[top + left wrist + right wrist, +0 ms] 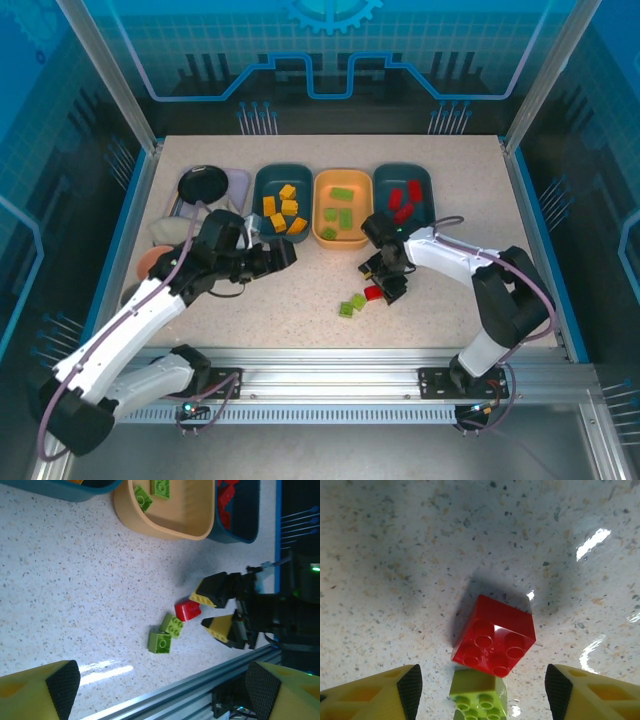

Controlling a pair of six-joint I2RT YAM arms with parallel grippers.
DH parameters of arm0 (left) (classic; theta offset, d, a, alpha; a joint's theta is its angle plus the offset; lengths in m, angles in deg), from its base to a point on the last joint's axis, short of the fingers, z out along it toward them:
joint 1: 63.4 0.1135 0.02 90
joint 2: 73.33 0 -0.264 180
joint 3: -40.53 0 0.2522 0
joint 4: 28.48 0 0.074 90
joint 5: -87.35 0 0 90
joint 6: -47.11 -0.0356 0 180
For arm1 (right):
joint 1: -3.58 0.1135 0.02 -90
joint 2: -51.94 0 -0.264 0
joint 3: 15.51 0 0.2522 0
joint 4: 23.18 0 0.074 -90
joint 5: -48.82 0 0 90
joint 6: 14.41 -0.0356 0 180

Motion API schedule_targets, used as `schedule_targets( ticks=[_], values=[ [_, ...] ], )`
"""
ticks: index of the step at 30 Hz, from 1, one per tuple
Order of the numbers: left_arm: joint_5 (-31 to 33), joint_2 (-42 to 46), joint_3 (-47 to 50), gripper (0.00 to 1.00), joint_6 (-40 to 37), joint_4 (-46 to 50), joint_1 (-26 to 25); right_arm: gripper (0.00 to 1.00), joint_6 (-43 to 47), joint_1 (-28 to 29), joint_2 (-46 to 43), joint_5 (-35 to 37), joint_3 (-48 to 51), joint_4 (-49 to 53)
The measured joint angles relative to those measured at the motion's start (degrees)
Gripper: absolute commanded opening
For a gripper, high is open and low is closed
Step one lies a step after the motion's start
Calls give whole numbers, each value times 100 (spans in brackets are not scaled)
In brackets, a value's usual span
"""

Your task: Sort the legos into containers by color

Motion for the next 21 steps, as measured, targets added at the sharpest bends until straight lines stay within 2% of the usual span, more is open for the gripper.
schedule_targets(
  ticks=[4,9,13,17,21],
  values=[
    [-22,422,114,89,181,7,0,58,-313,9,131,-98,83,-175],
    [-33,476,116,88,304,11,-2,49,-501,9,315,-107,129,-317],
    [-48,476,116,88,319,2,-4,35,-540,9,428,-92,157,-450],
    [-107,468,127,87,319,-13,-4,29,-518,9,424,-90,157,-446],
    [-122,398,153,87,321,-39,-4,28,-278,9,352,186,98,-258]
  ],
)
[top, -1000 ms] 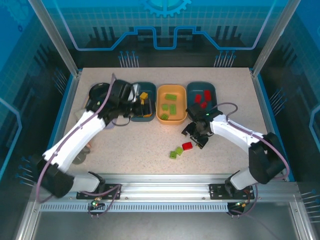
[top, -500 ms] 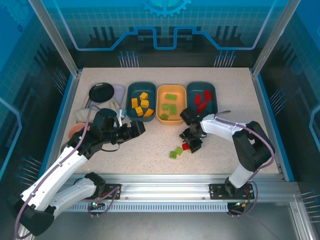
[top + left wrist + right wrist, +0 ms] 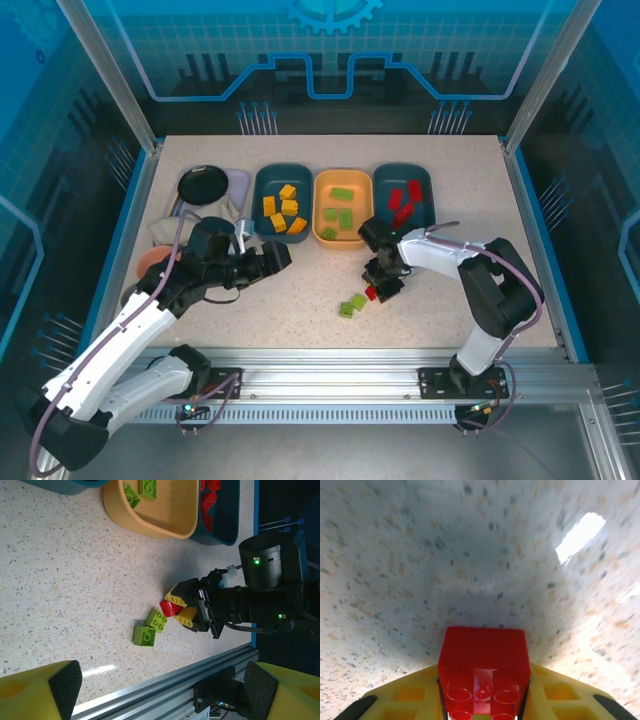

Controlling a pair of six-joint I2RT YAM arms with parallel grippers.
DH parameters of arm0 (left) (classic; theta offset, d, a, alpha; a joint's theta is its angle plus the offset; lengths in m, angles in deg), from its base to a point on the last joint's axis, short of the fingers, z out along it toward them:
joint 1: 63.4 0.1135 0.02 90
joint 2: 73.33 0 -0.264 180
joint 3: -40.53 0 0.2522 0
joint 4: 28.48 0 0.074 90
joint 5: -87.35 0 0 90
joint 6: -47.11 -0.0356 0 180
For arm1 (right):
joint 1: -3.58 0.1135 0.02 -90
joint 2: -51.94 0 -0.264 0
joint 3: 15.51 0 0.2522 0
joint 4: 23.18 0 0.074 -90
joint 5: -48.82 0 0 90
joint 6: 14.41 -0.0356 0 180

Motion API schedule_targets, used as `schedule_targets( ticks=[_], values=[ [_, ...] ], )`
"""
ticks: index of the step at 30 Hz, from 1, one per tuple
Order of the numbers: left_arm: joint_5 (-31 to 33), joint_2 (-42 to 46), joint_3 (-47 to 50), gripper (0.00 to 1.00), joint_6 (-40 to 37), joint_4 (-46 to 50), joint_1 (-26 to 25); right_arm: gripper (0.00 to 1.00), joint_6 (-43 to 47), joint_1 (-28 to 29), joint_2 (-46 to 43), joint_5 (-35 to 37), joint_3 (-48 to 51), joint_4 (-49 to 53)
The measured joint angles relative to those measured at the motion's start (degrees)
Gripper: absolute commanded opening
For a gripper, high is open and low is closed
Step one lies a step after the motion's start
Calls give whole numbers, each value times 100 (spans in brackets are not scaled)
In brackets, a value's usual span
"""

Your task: Sort the legos into containers by color

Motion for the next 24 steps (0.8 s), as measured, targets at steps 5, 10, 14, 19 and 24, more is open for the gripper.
schedule_targets(
  ticks=[5,10,14,19,24],
  values=[
    [0,-339,-11,87,-2,-166,-35,29,1154,-157,-400,1056,-977,968],
    [0,-1025,-291,87,-17,-337,-153,27,2734,-892,-542,1904,-2111,1388],
    [-2,-1613,-713,86,-24,-581,-221,27,3888,-1486,17,2371,-2835,1714],
    [-2,-2253,-1239,86,-66,-826,-328,27,4784,-1696,1150,2677,-3637,1956],
    [-2,-2575,-1482,86,-94,-918,-439,27,5206,-1825,1939,2732,-4035,2103]
  ],
)
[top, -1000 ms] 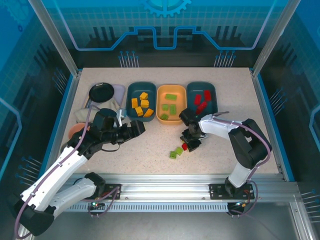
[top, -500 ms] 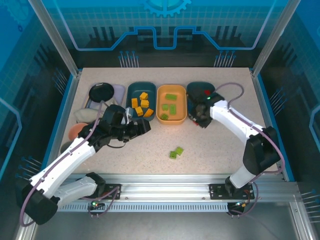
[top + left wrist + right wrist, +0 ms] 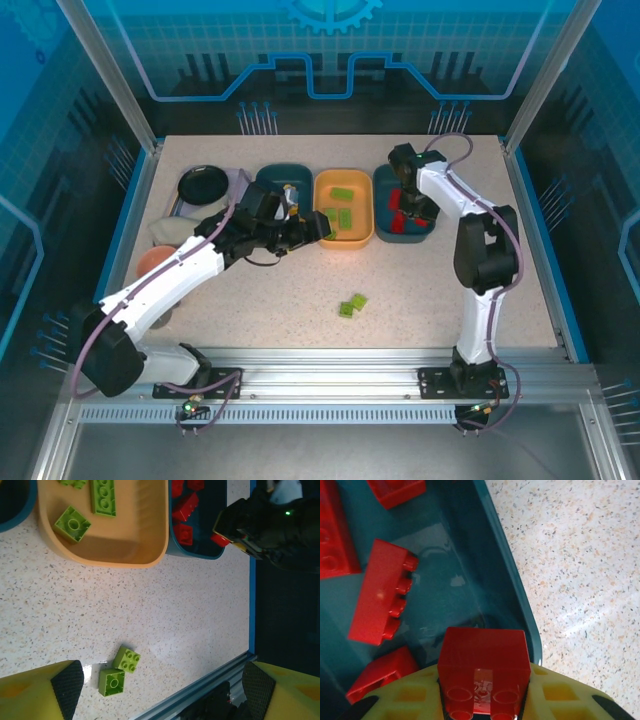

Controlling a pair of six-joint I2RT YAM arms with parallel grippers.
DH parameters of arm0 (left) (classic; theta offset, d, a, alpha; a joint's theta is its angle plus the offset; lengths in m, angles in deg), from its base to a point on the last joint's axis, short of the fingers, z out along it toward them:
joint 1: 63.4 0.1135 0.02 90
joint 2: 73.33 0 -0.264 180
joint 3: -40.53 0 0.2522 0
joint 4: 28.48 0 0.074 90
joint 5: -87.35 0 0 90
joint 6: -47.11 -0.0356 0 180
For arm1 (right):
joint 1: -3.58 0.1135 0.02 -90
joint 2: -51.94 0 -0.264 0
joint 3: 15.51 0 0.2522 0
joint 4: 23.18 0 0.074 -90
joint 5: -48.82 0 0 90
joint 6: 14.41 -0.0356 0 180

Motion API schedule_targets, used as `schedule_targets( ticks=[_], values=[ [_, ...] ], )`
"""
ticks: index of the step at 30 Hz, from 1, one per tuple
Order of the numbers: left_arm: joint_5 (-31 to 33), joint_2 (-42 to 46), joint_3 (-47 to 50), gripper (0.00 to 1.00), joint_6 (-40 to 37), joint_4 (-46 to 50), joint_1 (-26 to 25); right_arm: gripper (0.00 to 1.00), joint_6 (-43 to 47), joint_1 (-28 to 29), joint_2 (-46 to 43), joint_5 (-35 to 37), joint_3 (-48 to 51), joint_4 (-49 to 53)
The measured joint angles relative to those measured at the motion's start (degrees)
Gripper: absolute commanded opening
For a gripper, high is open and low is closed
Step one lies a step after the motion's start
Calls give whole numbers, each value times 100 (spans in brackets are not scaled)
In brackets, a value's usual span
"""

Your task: Sort the legos into containers by color

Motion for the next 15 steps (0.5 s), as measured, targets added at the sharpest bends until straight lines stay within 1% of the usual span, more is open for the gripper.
schedule_targets(
  ticks=[2,4,6,10,13,15],
  values=[
    [0,-55,-7,86,-28,-20,-37,29,74,-37,188,-9,-96,31],
    [0,-94,-7,86,-61,-17,-61,32,133,-68,330,-33,-175,37],
    [0,-129,-7,86,-63,-17,-79,38,173,-94,452,-90,-267,42],
    [-2,-297,-44,84,-63,79,-140,56,227,-105,564,-240,-354,50],
    [4,-640,-197,81,-111,302,-313,63,260,-107,564,-374,-374,70],
    [17,-925,-315,80,-201,472,-525,65,273,-107,564,-461,-387,76]
  ],
)
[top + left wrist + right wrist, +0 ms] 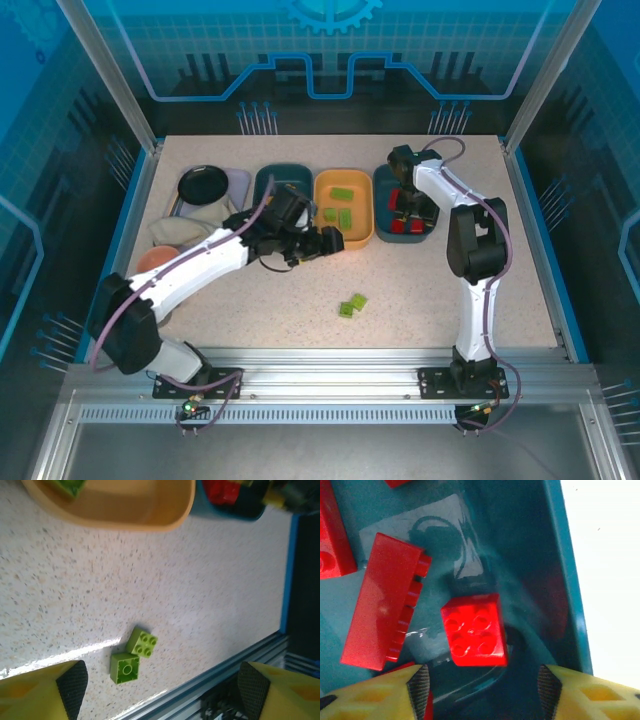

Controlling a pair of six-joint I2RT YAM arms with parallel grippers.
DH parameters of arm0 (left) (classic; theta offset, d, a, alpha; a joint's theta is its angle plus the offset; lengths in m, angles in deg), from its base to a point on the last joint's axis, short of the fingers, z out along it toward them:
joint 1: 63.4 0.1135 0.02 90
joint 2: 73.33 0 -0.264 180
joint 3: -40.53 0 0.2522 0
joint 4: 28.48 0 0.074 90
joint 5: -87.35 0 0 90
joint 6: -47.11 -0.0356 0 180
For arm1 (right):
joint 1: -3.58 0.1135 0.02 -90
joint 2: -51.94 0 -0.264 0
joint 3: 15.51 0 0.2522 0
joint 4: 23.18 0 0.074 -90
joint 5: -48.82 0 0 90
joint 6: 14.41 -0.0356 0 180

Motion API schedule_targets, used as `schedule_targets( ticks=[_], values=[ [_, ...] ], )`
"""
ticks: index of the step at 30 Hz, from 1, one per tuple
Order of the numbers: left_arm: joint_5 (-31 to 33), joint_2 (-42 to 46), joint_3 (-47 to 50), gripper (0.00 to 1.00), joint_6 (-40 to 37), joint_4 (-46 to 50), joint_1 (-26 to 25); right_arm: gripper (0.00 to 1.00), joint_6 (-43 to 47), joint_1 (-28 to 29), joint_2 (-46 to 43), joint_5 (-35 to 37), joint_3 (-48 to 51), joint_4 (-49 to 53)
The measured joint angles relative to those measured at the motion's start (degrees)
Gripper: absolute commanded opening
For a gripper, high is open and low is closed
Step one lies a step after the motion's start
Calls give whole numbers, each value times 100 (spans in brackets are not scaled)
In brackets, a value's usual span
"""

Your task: Sort the legos into containers by color

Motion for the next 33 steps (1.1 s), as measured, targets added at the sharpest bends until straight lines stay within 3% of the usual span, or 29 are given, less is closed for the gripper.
schedule_targets(
  ticks=[7,15,25,29,33],
  values=[
    [317,-1036,-435,80,-326,750,-1082,70,4,2,-599,-275,68,-9],
    [933,-2116,-1080,79,-494,1408,-1965,74,0,31,-3762,-789,1733,-459],
    [1473,-2715,-1217,62,-619,1716,-2085,69,-376,457,-6220,-1185,3866,-273],
    [1537,-2898,-1370,56,-741,1727,-2085,68,-566,474,-6767,-1311,4120,-175],
    [1646,-3034,-1478,43,-863,1707,-2085,67,-715,551,-6850,-1394,4212,-127]
  ],
)
